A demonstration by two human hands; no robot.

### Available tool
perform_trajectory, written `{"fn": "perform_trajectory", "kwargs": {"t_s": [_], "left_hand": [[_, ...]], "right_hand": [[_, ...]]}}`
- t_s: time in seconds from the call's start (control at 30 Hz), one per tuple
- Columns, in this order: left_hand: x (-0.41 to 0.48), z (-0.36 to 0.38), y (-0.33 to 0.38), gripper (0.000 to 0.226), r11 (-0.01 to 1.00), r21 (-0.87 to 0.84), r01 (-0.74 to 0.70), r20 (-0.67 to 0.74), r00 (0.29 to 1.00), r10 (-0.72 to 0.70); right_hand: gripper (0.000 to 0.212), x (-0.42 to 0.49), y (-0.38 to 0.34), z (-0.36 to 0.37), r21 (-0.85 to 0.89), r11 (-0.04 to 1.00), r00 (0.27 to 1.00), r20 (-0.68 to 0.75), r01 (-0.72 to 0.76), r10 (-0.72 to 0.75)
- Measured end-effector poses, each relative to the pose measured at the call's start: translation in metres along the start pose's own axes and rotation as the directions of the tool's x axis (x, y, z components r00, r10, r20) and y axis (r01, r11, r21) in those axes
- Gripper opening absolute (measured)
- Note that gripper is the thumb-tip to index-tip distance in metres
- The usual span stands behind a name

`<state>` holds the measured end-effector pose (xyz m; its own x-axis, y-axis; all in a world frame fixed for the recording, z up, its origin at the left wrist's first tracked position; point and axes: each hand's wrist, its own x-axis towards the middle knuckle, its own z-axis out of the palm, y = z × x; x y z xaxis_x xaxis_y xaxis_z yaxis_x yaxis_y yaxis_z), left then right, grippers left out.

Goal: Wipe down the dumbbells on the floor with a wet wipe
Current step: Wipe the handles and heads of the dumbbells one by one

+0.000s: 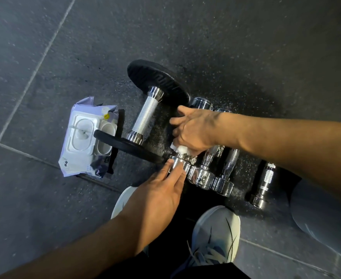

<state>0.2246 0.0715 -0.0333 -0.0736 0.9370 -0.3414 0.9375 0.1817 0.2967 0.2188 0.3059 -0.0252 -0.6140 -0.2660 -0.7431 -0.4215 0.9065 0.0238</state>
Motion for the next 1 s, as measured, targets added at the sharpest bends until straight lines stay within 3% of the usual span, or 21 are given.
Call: {"fn": "perform_trajectory", "kwargs": {"t_s": [0.1,0.23,0.43,0.57,0.63,0.7,0.77,0.87,1.0], "left_hand": [[0.001,-0.003,0.001,0.068,0.999,-0.016,0.036,0.029,0.999,-0.036],[0.003,0.001,0.001,0.062,0.999,0.035,0.016,0.045,0.999,-0.017],[0.005,0.008,0.000,0.061,0.998,0.060,0.008,0.000,1.000,-0.008],[0.002,-0.001,0.000,0.053,1.000,0.029,0.010,-0.014,1.000,-0.009],[0.002,-0.003,0.000,0.065,0.999,0.025,0.027,0.022,0.999,-0.027],[0.003,-0.001,-0.001,0.068,0.998,0.002,0.055,0.035,0.998,-0.055],[0.003,0.003,0.000,0.057,0.999,-0.008,0.037,-0.008,0.999,-0.037],[0.002,0.004,0.003,0.058,1.000,-0.007,0.024,-0.048,0.999,-0.025],[0.002,0.013,0.006,0.058,0.996,-0.019,0.086,-0.121,0.989,-0.087]], "right_hand": [[0.043,-0.008,-0.003,-0.005,0.020,1.000,1.000,0.020,-0.010,0.010],[0.049,-0.009,-0.026,-0.002,-0.024,1.000,0.999,-0.032,0.018,-0.019],[0.041,-0.010,-0.016,0.006,0.213,0.968,0.980,-0.179,0.130,-0.092],[0.056,-0.009,-0.005,0.011,0.156,0.985,0.997,-0.028,0.071,-0.067],[0.052,-0.008,-0.012,0.009,0.116,0.993,0.999,0.031,0.028,-0.032],[0.049,-0.005,-0.022,0.009,0.109,0.994,1.000,0.008,0.027,-0.028],[0.052,-0.004,-0.025,0.012,0.097,0.994,0.998,-0.039,0.054,-0.050],[0.028,-0.003,-0.009,0.031,-0.090,0.991,0.975,-0.189,0.101,-0.116],[0.019,-0.008,0.017,0.038,-0.180,0.983,0.950,-0.310,-0.024,-0.033]]}}
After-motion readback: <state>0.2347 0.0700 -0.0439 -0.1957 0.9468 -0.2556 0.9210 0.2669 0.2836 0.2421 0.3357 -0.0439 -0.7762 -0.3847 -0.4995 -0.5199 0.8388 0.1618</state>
